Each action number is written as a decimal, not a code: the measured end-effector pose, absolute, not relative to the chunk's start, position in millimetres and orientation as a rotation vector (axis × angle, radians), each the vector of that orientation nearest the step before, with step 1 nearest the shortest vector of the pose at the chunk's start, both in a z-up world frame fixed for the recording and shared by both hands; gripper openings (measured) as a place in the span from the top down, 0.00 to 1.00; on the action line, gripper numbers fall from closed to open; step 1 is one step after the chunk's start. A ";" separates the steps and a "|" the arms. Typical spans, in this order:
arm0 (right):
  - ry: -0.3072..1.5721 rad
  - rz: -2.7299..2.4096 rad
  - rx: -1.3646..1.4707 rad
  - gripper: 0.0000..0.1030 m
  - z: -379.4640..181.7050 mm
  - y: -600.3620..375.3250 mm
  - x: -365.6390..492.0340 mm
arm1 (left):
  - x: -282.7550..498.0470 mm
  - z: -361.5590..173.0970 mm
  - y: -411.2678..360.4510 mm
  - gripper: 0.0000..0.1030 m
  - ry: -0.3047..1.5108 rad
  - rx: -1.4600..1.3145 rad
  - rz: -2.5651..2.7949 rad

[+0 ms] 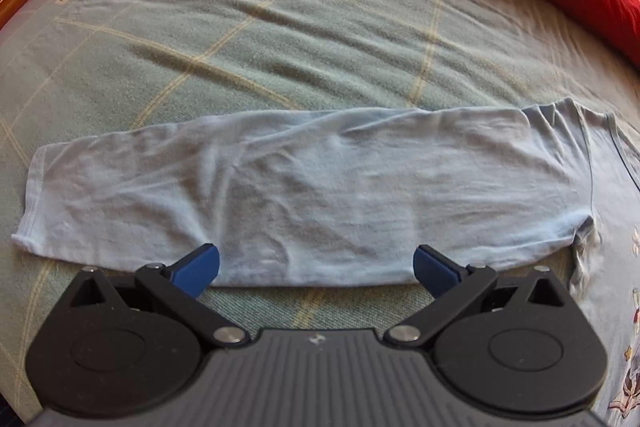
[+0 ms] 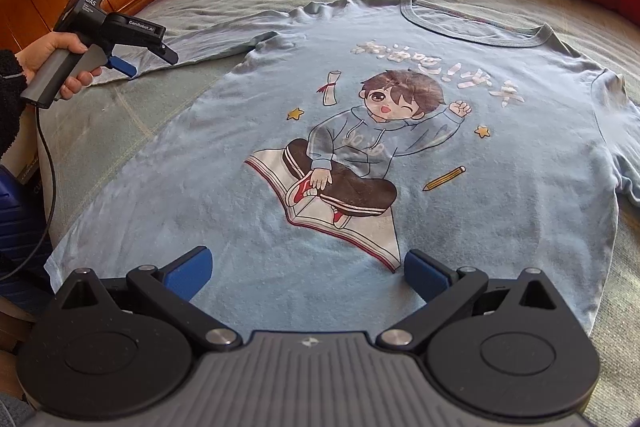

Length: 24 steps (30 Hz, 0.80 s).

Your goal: Fold clothes

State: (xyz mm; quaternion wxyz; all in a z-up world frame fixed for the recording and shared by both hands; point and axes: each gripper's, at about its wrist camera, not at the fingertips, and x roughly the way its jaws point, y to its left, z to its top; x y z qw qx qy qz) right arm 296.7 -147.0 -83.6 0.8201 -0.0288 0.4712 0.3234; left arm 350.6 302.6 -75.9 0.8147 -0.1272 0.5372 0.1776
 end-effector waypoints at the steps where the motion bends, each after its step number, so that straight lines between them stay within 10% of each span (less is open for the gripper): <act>1: 1.004 0.689 -0.060 0.00 -83.7 -147.3 297.1 | 353.7 -68.9 305.4 0.01 1.123 -0.262 0.395; 24: 0.996 0.697 -0.071 0.00 -89.5 -146.2 301.3 | 365.0 -86.1 375.2 0.01 0.990 -0.480 0.491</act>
